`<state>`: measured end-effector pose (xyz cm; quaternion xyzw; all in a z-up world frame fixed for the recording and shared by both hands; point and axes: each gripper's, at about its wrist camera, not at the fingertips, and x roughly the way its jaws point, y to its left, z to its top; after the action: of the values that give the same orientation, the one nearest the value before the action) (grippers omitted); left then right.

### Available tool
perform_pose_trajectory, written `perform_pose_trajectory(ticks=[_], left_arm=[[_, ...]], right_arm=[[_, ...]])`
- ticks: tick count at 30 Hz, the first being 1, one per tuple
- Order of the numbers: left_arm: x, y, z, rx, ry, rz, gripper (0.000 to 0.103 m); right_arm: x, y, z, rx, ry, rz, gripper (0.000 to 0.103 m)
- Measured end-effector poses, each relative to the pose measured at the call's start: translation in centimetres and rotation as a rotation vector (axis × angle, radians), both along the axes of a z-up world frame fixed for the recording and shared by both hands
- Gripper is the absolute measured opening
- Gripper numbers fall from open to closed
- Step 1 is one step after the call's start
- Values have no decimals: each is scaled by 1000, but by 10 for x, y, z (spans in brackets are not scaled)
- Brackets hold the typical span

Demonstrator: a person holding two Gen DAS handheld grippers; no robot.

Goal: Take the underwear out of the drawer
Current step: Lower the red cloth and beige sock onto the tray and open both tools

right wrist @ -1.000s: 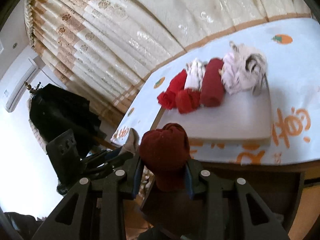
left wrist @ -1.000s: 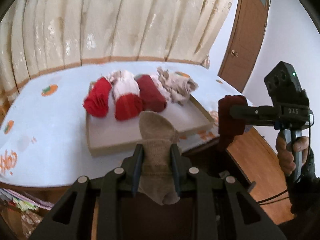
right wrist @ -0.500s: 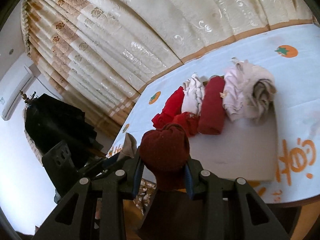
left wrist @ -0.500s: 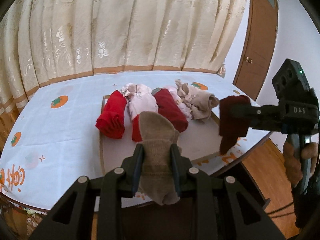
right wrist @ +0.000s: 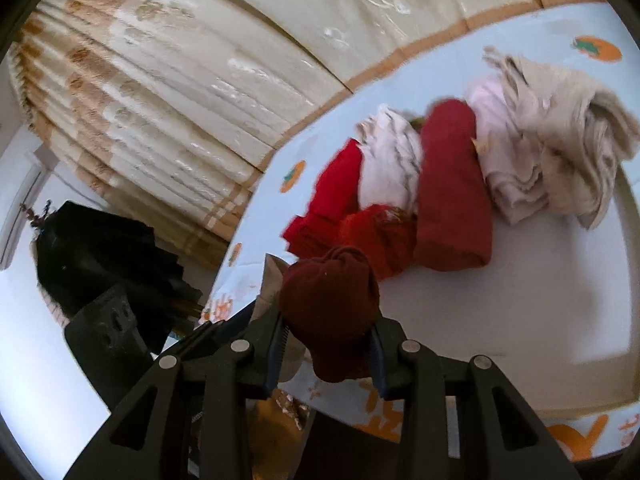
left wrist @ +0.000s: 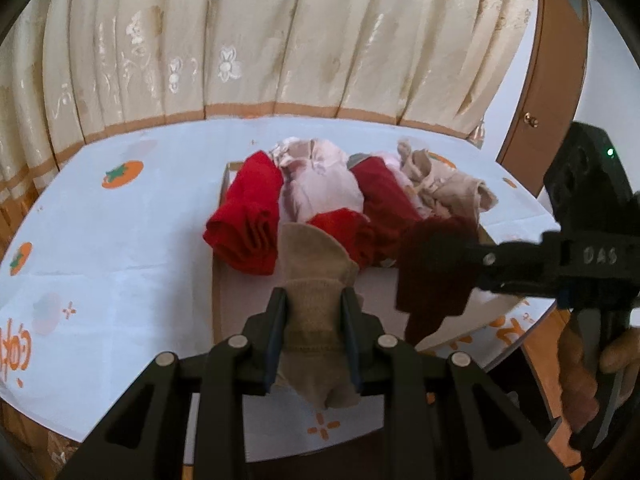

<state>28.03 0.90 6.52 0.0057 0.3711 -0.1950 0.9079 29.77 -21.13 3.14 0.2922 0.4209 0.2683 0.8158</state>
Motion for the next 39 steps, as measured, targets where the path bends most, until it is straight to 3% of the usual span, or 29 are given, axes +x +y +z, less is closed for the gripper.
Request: perform_pose_trajectory(ticks=[12, 25, 28, 30, 35, 37, 39], left_arm=[[19, -15, -24, 113, -12, 47, 25], [35, -14, -44, 89, 32, 58, 26], [36, -16, -47, 112, 18, 69, 33], [37, -16, -50, 141, 0, 98, 53], [33, -26, -53, 223, -63, 91, 67], [29, -30, -51, 265, -74, 104, 83], [25, -32, -48, 273, -87, 97, 91]], right_arm=[[29, 10, -44, -44, 62, -39, 38], [34, 17, -55, -71, 25, -50, 38], [33, 19, -56, -77, 5, -53, 39], [32, 21, -56, -80, -14, -52, 41], [32, 23, -57, -60, -45, -37, 53], [32, 24, -55, -56, -38, -38, 60], [26, 20, -48, -43, -86, -60, 63]])
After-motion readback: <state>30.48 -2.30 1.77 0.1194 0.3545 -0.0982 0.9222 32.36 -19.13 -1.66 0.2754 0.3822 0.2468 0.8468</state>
